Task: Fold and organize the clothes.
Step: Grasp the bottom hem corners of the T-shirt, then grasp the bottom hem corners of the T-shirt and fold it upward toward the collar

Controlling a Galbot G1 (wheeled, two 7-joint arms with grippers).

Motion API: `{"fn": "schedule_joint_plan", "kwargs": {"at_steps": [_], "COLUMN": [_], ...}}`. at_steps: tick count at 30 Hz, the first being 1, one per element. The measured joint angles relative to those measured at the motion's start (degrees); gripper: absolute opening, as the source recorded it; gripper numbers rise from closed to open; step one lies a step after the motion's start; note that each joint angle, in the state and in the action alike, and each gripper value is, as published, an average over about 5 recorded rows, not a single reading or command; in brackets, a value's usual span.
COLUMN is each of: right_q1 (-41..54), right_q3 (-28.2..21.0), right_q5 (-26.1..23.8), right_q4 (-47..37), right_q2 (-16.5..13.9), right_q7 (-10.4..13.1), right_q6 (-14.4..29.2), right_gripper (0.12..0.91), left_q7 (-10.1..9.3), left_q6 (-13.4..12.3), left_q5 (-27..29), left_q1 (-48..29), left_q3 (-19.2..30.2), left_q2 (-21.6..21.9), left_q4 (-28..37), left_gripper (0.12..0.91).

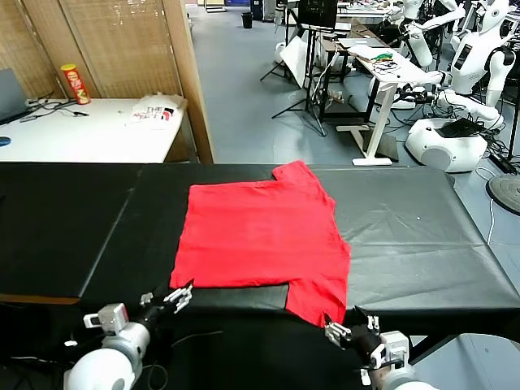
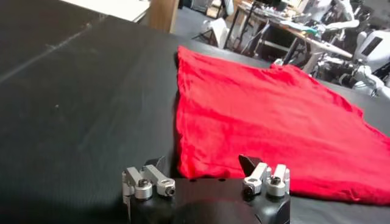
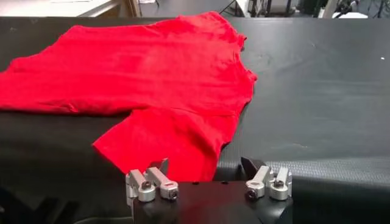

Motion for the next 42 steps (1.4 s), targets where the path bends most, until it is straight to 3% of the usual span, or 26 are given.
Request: {"fn": "schedule_joint_plan", "kwargs": {"at_steps": [2, 5, 11, 14, 17, 21, 27, 36, 42], "right_q1": [0.04, 0.1, 0.1, -0.21, -0.91, -1.77, 0.63, 12.11, 20.55], "right_q3": [-0.05, -0.2, -0.41, -0.19, 0.37, 1.6, 2.66, 1.81, -1.4], "right_q5": [0.0, -0.01, 0.01, 0.01, 0.14, 1.69, 5.23, 6.21, 6.02], "right_q4": [-0.02, -0.13, -0.12, 0.38, 1.56, 3.91, 3.96, -5.06, -12.1], "right_q2": [0.06, 0.18, 0.25, 0.21, -0.03, -0.6, -1.45, -3.38, -3.75], "right_q7": [0.04, 0.08, 0.07, 0.6, 1.08, 0.95, -0.32, -2.68, -2.92], "right_q6": [-0.14, -0.35, -0.37, -0.69, -1.6, -1.53, 3.22, 8.42, 9.51], "right_gripper": [0.734, 0.585, 0.254, 0.147, 0.132, 0.132, 0.132, 0.132, 0.132], "left_q7": [-0.15, -0.44, -0.68, -1.0, -1.49, -2.73, -2.77, -1.4, -1.36], "left_q6": [0.02, 0.0, -0.05, -0.05, -0.02, 0.22, -0.95, -4.68, -6.16], "left_q5": [-0.01, 0.0, 0.12, 0.13, 0.1, -0.57, -0.41, 2.85, 4.75], "left_q1": [-0.03, -0.08, 0.21, 0.48, 0.97, 2.0, 3.2, -0.76, -4.27], "left_q3": [0.03, 0.07, 0.14, 0.15, 0.12, -0.45, -1.69, -0.95, 0.08], "left_q2": [-0.04, -0.2, -0.47, -0.56, -0.65, -0.39, 0.38, -1.97, -3.02], "left_q4": [0.02, 0.21, 0.36, 0.13, -0.63, -2.36, -5.85, -5.54, -2.7], "left_gripper": [0.791, 0.704, 0.374, 0.207, 0.126, 0.126, 0.127, 0.127, 0.127]}}
